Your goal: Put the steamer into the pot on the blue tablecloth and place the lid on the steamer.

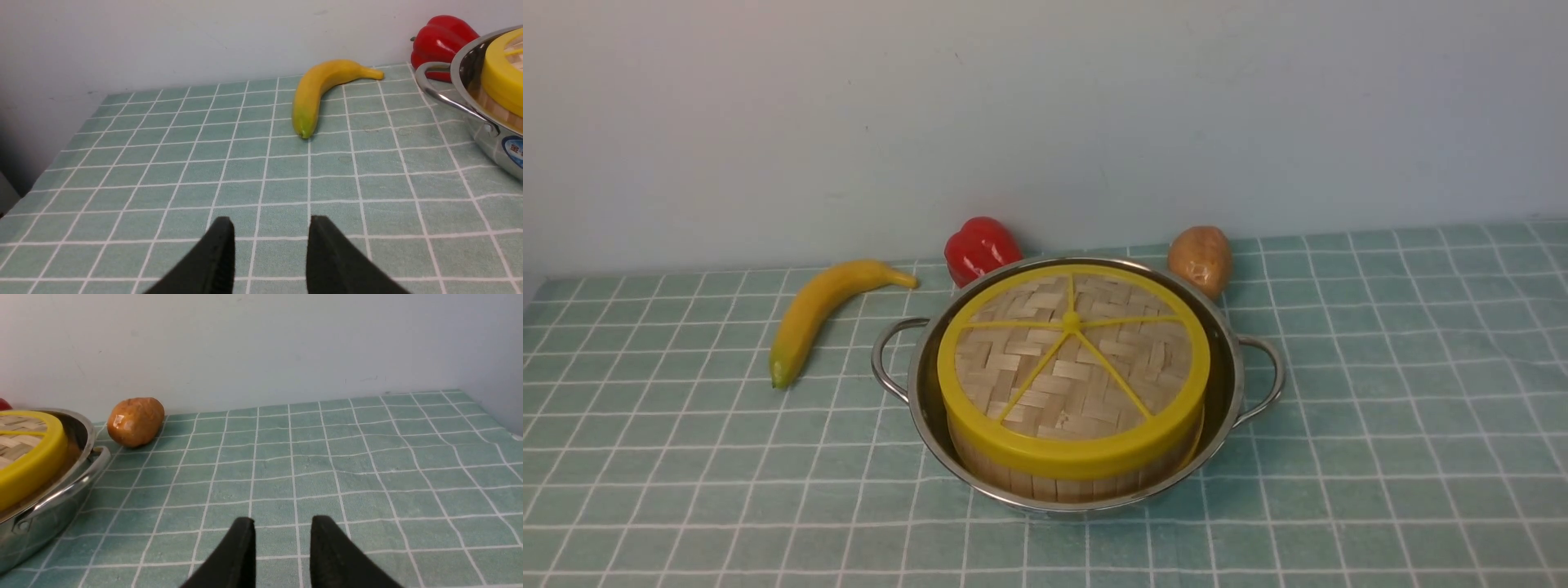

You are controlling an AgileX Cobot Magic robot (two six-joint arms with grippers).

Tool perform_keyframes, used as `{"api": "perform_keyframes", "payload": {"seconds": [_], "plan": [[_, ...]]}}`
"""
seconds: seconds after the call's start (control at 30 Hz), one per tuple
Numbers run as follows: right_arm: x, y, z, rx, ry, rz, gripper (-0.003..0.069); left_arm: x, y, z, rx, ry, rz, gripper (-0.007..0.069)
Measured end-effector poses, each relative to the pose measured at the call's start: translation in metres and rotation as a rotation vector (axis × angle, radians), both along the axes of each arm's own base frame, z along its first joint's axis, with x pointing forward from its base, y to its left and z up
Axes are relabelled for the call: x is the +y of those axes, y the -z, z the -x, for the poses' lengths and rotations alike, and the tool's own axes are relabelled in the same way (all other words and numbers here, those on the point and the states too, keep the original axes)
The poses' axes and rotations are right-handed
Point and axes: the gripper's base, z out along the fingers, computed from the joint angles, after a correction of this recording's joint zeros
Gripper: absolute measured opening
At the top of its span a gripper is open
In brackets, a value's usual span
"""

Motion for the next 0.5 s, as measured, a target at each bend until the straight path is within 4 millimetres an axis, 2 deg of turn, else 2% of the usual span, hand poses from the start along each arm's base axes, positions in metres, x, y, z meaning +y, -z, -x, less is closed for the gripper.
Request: {"api": "perform_keyframes", "payload": {"seconds": [0.5], "plan": [[0.0,-0.0002,0.0002,-0.003,0.001,-0.001,0.024,0.0,0.0,0.0,0.0,0.0,0.0,0.0243]]}}
